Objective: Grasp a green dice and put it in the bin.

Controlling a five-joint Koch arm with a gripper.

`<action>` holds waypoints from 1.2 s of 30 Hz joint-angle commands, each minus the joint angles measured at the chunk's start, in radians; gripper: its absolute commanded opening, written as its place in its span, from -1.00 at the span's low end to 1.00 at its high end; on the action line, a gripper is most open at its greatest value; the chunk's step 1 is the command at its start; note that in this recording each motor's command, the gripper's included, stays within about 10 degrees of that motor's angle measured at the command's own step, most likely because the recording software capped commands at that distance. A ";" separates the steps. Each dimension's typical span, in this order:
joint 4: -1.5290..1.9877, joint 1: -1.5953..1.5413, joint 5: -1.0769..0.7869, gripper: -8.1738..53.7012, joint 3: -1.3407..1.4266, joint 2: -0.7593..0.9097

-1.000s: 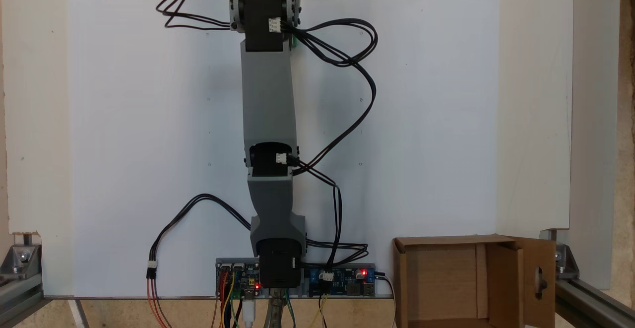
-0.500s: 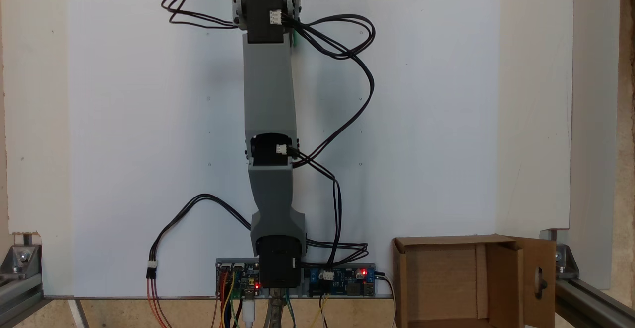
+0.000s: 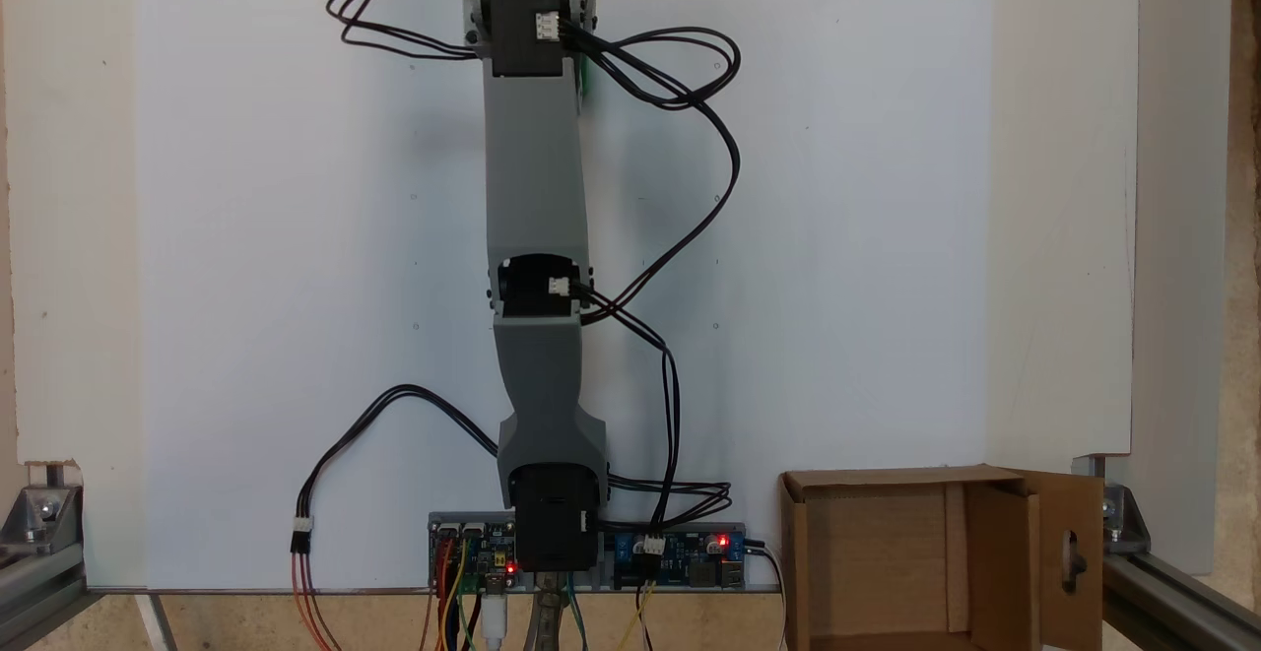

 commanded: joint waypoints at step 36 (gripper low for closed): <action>-0.057 -0.003 0.037 0.71 -0.063 -0.061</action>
